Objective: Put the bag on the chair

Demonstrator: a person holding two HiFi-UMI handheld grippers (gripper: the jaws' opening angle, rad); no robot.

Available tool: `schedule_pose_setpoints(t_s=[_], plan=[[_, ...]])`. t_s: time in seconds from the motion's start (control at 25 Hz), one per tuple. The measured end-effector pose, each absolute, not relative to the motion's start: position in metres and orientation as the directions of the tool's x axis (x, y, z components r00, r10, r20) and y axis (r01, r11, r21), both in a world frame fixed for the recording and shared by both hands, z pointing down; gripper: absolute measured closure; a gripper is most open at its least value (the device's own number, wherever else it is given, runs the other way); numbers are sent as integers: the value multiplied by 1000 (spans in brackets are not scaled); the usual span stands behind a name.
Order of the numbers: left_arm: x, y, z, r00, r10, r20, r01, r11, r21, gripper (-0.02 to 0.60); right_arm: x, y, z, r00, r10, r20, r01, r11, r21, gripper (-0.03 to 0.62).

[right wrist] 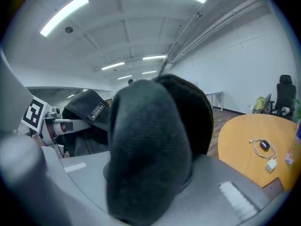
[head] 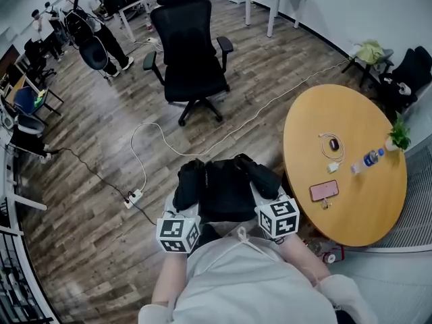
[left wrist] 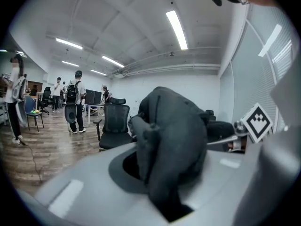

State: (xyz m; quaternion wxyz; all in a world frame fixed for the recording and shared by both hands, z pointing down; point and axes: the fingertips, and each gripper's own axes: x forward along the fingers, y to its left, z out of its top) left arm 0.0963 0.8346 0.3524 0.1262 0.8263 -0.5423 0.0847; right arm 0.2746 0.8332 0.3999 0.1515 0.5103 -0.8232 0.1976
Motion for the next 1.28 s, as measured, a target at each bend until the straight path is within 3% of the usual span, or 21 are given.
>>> schedule_pose_setpoints(t_s=[0.4,0.84,1.28], plan=[[52,748,361,450,-849,277,-893,-422,159,517,232,755,404,-390,-783,485,-920,358,-163,563],[-48,613,342,524,-805,277,-852,-495,171,517,131,632,382,-336,-805,489,-942,289,-171,563],[-140,530,331,519,-811,269,-855,-492,165,517,40,545,373,-367,-797,480,-930,312,-194,563]])
